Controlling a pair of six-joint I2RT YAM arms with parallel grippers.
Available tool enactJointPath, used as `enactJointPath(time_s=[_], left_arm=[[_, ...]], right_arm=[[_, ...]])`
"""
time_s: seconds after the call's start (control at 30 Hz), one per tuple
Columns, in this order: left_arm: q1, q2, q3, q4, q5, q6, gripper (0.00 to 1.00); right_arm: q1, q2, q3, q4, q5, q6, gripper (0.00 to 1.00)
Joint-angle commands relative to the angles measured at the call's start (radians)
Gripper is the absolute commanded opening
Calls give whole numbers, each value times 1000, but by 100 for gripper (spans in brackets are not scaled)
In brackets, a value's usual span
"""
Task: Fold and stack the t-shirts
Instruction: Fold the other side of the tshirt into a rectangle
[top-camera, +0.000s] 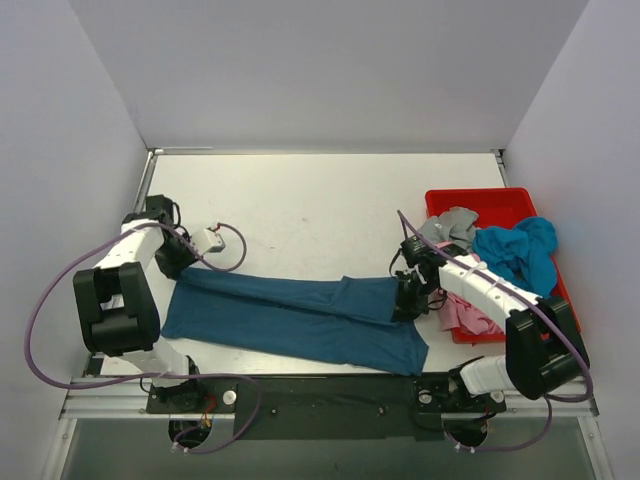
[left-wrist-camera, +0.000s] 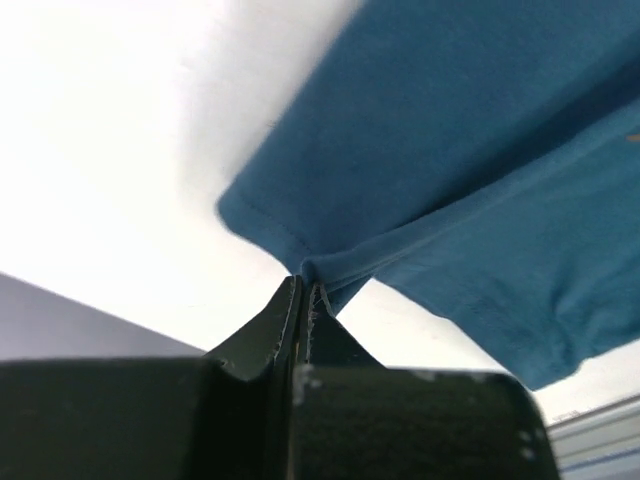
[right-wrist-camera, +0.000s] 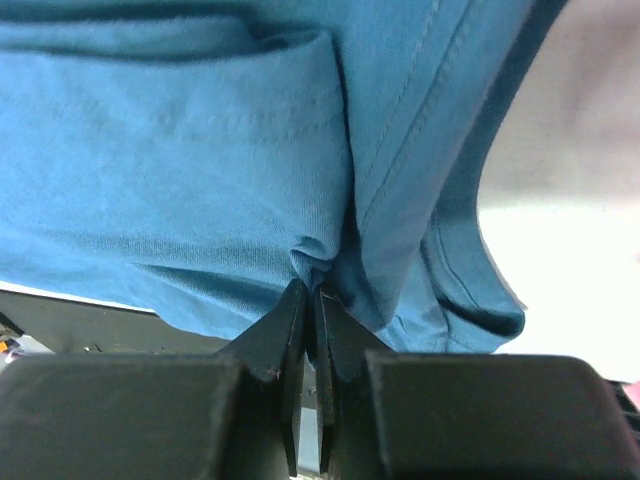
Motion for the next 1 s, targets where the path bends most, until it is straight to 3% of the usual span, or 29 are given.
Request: enactJointPath(time_s=[0.0,0.2,0.3,0.57,0.73,0.97], left_arm=[[-16,-3,131,80,10,-26,0],[-31,6,240,270,78,-152,0],[-42,30,255,307,93,-148,0],[-13,31,101,246,53,6,0],[-13,49,-25,338,-23,116,0],[-13,78,-28,343,-51,184,0]], right_arm=[[25,-96,103,-117,109,21,0],[28,-141,270,-170,173,39,0],[36,-122,270,-181,155,48,0],[209,-119,54,-118,92,212,0],[214,-21,-72,-23,94,222,0],[217,28,-95,14,74,214,0]])
